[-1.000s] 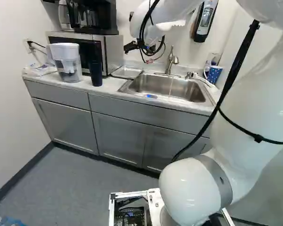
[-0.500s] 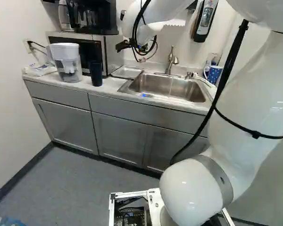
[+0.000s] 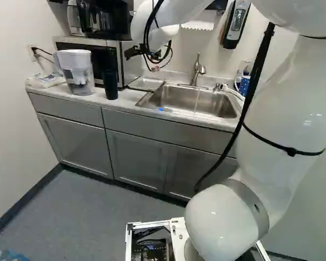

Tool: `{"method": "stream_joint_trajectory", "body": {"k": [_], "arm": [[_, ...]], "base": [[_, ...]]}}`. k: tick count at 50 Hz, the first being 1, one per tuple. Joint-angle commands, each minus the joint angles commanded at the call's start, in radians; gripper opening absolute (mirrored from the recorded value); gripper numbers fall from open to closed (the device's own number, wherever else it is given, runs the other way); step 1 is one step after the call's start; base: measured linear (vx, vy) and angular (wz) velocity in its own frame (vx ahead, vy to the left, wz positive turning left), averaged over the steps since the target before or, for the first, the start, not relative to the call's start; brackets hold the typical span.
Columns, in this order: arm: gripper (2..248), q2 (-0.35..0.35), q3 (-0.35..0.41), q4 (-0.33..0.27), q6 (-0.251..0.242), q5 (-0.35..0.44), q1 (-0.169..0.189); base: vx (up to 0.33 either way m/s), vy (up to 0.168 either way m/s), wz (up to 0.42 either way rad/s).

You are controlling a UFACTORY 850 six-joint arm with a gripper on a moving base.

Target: Rinse the cup and place it in the tray

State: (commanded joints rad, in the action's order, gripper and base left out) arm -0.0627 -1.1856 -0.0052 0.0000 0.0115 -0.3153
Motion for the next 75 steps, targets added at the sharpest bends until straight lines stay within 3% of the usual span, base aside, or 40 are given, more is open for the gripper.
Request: {"method": "stream_joint_trajectory", "body": {"k": [75], "arm": [[247, -0.107, -0.114, 0.0, 0.0, 0.029, -0.196]], "base": [[0.0, 0.0, 0.0]]}}
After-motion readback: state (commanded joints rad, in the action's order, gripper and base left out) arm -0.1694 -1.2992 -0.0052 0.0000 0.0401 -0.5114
